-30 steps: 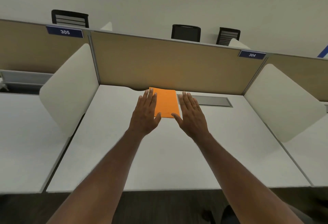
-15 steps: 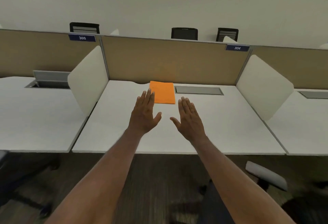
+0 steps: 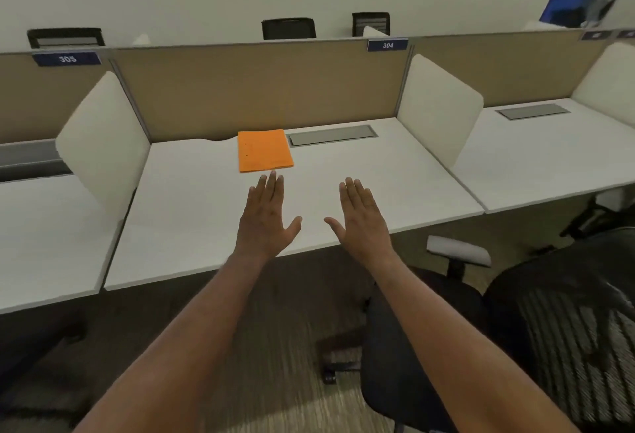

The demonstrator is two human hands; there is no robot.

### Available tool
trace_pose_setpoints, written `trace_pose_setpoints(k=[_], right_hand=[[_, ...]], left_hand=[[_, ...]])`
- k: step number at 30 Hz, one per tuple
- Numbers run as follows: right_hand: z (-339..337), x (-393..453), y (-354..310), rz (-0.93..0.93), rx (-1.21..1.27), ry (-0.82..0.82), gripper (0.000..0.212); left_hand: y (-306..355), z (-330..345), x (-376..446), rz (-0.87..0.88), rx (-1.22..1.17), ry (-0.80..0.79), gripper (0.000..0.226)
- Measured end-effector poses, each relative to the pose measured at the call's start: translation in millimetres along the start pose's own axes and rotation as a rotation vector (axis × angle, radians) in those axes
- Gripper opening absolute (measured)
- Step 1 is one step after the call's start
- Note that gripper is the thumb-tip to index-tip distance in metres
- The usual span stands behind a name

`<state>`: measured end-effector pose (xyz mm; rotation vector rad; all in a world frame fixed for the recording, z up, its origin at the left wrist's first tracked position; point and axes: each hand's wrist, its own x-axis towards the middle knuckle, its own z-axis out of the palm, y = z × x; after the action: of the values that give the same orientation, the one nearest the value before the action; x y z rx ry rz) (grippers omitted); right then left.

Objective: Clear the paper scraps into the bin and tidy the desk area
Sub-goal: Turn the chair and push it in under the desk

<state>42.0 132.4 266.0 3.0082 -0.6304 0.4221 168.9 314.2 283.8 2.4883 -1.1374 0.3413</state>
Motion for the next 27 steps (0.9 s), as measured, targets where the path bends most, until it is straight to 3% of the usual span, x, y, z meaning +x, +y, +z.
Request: trace_pose_setpoints(k=[9,16,21,27], right_hand=[[-12,-64,16,0.12,-0.078,-0.041,0.081],[-13,-142,73,0.258,-0.122,-0.113,0.081],[-28,-204,140,0.365,-0.153,-0.143,0.08],[-86,-248,274,0.294,-0.313,-0.153,0.071]], left_hand=[[29,20,-26,0.104,-0.054,-0.1,0.089],[103,63,-61,0.278,-0.108,-0.228,0.086],[180,102,-93,0.462,-0.082,-0.328,0.088],[275,157,-131,0.562,-0.113,-0.426,0.095]])
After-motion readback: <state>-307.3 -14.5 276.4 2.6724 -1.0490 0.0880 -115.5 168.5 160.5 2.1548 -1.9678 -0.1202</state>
